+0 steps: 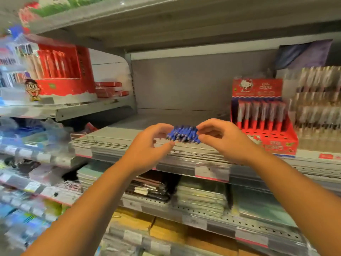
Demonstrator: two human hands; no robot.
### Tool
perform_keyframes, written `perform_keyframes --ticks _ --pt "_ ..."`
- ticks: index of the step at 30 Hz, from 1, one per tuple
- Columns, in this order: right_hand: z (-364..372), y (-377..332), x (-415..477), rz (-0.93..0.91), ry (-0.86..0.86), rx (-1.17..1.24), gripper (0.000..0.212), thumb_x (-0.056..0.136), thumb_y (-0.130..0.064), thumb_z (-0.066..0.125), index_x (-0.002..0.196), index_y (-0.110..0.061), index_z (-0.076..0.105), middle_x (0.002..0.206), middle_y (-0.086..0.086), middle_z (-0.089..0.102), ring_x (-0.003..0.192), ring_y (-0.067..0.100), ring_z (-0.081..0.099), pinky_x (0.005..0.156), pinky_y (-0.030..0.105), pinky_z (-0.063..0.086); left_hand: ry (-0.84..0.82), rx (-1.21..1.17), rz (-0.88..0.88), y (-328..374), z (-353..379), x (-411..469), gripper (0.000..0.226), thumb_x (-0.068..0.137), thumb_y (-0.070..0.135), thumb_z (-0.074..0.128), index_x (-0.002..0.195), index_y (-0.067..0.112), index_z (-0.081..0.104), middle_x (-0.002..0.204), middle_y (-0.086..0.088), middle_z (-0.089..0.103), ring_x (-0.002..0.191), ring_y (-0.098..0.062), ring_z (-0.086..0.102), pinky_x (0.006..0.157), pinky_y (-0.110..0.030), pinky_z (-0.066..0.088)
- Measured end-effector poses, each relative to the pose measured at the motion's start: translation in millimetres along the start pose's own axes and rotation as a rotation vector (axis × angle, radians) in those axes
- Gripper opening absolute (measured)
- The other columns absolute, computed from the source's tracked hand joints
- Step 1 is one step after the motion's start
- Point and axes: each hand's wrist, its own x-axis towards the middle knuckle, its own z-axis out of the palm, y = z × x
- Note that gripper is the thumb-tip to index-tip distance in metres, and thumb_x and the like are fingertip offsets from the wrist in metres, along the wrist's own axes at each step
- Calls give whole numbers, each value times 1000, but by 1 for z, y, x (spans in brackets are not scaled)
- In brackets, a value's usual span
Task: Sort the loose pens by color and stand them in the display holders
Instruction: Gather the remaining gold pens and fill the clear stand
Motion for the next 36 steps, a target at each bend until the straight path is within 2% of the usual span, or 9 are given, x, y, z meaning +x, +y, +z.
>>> perform_keyframes --ticks 5,12,17,20,22,25,28,31,36 --pt "48 1 58 59 -40 -91 13 86 -22 71 96 -31 67 92 -8 72 84 13 69 83 43 57 -44 98 -94 -51 -35 26 34 94 27 63 128 25 58 125 9 59 116 -9 55 94 -27 43" --pt "65 31 152 176 -213 -378 7 90 -24 67 96 -25 70 92 -10 68 86 11 65 80 29 52 -143 253 -231 -115 -42 106 41 90 38 62 128 24 55 122 4 58 107 -16 56 84 -30 43" --pt "74 50 201 234 -420 -517 12 93 -30 63 98 -26 73 96 -14 68 87 2 60 78 25 45 -244 376 -346 -147 -19 176 37 85 48 60 79 12 61 73 -5 57 63 -20 49 51 -29 34" --pt "86 55 219 263 -535 -639 14 94 -31 60 99 -25 72 92 -12 67 84 6 58 77 29 46 -357 399 -381 -154 -2 206 53 81 62 62 92 10 66 93 -13 64 70 -22 50 57 -30 36" --pt "92 57 227 284 -583 -681 11 93 -29 60 92 -24 70 87 -7 65 79 12 57 75 32 46 -487 414 -428 -152 5 218 54 80 67 61 92 16 70 88 -2 62 70 -21 56 59 -28 41" --pt "94 61 228 360 -613 -685 10 91 -28 59 93 -24 69 91 -2 66 78 14 54 71 30 44 -719 445 -443 -145 12 231 64 94 54 48 45 17 67 45 2 62 34 -16 56 38 -16 43" --pt "93 65 223 455 -583 -623 14 88 -33 61 99 -27 67 101 -1 65 86 17 56 75 32 44 -831 452 -406 -143 14 242 50 96 47 48 60 15 63 44 0 61 31 -18 54 39 -19 47" --pt "96 66 221 512 -569 -574 9 83 -43 64 86 -34 62 96 -7 63 89 16 57 76 33 44 -899 478 -367 -149 11 247 49 93 52 53 68 11 59 41 -1 57 30 -17 52 37 -19 47" --pt "102 62 220 573 -499 -555 8 75 -35 63 82 -39 64 97 -4 66 95 22 61 86 41 50 -901 368 -305 -161 12 248 40 93 44 54 70 12 58 47 -4 61 28 -15 53 33 -20 43"
